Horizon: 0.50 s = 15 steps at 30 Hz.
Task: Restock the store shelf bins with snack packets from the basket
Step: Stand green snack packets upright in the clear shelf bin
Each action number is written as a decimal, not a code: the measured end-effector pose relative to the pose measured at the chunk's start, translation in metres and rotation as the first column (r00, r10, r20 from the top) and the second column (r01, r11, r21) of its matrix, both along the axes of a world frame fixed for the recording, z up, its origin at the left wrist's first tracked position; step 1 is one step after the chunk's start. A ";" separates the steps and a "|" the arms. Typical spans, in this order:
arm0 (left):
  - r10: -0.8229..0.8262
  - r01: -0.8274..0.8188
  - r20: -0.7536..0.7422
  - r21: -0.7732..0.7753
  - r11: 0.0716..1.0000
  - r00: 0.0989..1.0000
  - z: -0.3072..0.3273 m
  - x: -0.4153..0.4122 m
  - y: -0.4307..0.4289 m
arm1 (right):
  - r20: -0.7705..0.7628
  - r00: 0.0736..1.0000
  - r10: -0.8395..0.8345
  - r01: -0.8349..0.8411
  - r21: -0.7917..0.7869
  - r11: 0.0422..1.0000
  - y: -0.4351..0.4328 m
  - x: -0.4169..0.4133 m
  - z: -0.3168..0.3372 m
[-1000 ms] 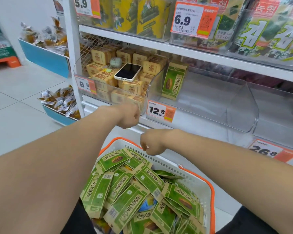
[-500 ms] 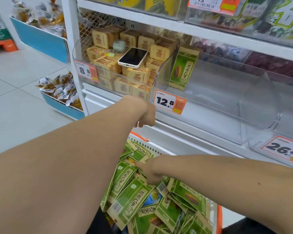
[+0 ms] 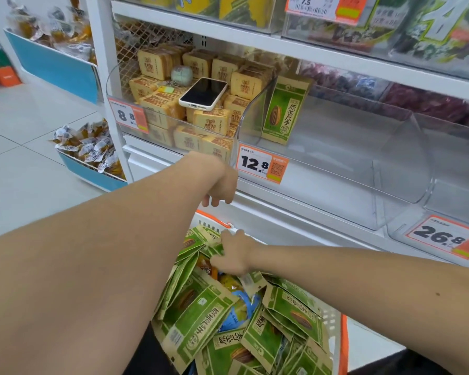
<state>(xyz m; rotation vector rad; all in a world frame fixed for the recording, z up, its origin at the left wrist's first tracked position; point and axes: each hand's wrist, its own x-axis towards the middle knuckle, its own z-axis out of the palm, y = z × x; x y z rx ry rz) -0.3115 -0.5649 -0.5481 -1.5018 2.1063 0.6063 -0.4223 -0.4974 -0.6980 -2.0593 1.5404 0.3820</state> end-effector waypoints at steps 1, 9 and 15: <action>-0.001 0.001 0.002 0.006 1.000 1.000 0.001 0.001 0.001 | 0.057 0.997 -0.051 0.051 0.004 0.999 -0.002 0.000 0.008; 0.043 -0.045 0.039 0.053 0.998 0.998 0.010 0.017 0.009 | 0.569 0.740 -0.358 0.332 0.154 0.931 -0.010 -0.004 0.076; 0.281 -0.265 -0.265 0.096 0.959 0.922 0.012 0.033 0.013 | 0.707 0.472 -0.527 0.379 0.377 0.845 -0.008 -0.015 0.097</action>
